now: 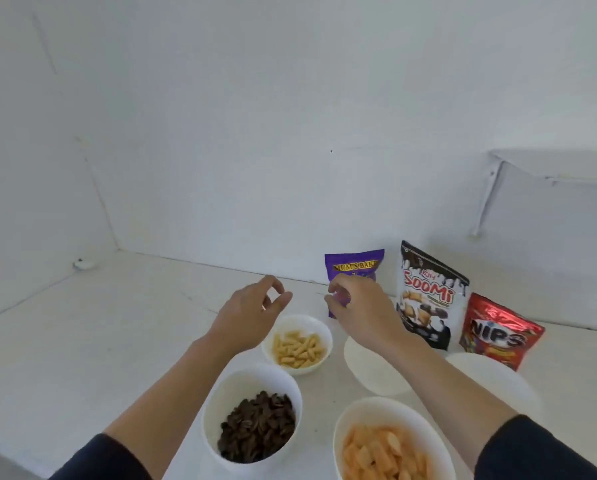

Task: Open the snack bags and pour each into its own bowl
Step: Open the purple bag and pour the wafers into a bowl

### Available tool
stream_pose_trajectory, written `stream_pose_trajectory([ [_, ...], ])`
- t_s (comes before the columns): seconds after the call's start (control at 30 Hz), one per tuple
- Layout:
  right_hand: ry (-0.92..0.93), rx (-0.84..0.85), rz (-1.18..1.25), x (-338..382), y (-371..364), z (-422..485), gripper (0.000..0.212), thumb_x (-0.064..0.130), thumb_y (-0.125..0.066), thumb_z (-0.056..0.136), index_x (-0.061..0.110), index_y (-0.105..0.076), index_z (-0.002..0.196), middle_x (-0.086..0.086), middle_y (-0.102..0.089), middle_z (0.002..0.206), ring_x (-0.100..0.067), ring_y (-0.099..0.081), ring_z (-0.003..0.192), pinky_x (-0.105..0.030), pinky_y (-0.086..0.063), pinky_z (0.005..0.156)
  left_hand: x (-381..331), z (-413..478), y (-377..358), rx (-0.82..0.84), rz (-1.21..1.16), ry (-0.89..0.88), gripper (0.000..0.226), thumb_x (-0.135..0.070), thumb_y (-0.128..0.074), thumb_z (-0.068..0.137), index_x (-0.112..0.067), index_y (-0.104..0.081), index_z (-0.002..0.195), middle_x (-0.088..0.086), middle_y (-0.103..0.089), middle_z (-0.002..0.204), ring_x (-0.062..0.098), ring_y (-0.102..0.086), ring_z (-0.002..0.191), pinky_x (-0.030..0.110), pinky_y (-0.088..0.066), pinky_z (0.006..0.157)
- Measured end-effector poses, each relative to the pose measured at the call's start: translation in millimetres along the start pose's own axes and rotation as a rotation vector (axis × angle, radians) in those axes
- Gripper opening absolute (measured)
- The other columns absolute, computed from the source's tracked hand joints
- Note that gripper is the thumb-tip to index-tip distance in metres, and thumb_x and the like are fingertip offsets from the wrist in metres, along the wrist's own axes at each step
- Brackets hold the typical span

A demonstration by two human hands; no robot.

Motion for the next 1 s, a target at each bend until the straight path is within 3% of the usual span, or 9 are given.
stream_pose_trajectory([
  [0.2,-0.137,-0.107,-0.017,-69.0,30.1,21.6,0.005,0.028,-0.063,0.094,0.023,-0.063,0.095,0.002,-0.065,0.091,-0.016,-0.064,0.087,-0.038,-0.056,0.075,-36.2,79.6,-56.2,0.052,-0.013,-0.122,0.024,-0.053,-0.052,0.098,-0.032,-0.057,0.108,-0.004,-0.061,0.098,0.011,-0.059,0.088,0.035,-0.053,0.083],
  [0.37,-0.184,-0.124,-0.078,-98.7,19.4,59.7,0.012,0.031,-0.059,0.097,0.021,-0.063,0.103,0.003,-0.062,0.096,-0.012,-0.059,0.091,-0.028,-0.052,0.074,-32.4,142.4,-86.2,0.1,-0.014,-0.143,0.027,-0.047,-0.055,0.1,-0.027,-0.055,0.118,-0.001,-0.055,0.111,0.015,-0.058,0.098,0.028,-0.045,0.076],
  [0.47,-0.217,-0.133,-0.103,-114.2,7.1,89.0,0.014,0.029,-0.057,0.098,0.019,-0.062,0.106,-0.001,-0.061,0.101,-0.015,-0.055,0.099,-0.032,-0.052,0.079,-24.0,176.2,-97.7,0.096,0.01,-0.15,0.031,-0.046,-0.055,0.1,-0.027,-0.052,0.124,0.001,-0.054,0.116,0.017,-0.06,0.098,0.028,-0.047,0.075],
  [0.57,-0.213,-0.134,-0.133,-127.0,-4.9,116.7,0.022,0.023,-0.057,0.098,0.017,-0.06,0.118,-0.003,-0.06,0.115,-0.019,-0.05,0.114,-0.035,-0.051,0.086,-17.5,205.1,-111.8,0.108,0.035,-0.164,0.034,-0.046,-0.053,0.101,-0.029,-0.049,0.13,0.002,-0.055,0.12,0.02,-0.062,0.102,0.034,-0.054,0.083],
  [0.7,-0.169,-0.053,-0.188,-142.8,-29.3,146.1,0.037,0.019,-0.057,0.096,0.02,-0.057,0.134,-0.001,-0.054,0.137,-0.019,-0.039,0.135,-0.042,-0.046,0.103,-14.2,228.4,-138.9,0.245,0.058,-0.188,0.025,-0.041,-0.051,0.103,-0.028,-0.056,0.124,-0.003,-0.061,0.107,0.017,-0.061,0.093,0.032,-0.051,0.077],
  [0.83,-0.159,-0.014,-0.272,-153.5,-51.3,157.6,0.022,0.021,-0.056,0.096,0.018,-0.062,0.116,0.0,-0.057,0.116,-0.021,-0.04,0.126,-0.044,-0.049,0.094,-7.7,235.7,-152.8,0.282,-0.002,-0.225,0.013,-0.033,-0.048,0.105,-0.027,-0.06,0.107,-0.008,-0.068,0.094,0.017,-0.061,0.08,0.033,-0.052,0.073],
  [1.0,-0.154,-0.063,-0.263,-150.0,-54.3,160.4,0.013,0.022,-0.053,0.101,0.017,-0.062,0.109,0.0,-0.054,0.107,-0.02,-0.041,0.115,-0.041,-0.049,0.09,-6.8,237.4,-144.5,0.253,-0.011,-0.234,0.017,-0.032,-0.047,0.107,-0.028,-0.063,0.108,-0.011,-0.064,0.093,0.014,-0.059,0.081,0.026,-0.045,0.064],
])
Point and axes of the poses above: each hand's wrist, its own z-axis towards the middle knuckle, its own y-axis out of the back of the hand, x = y × z, the point moved 7 cm from there along z, towards the middle knuckle
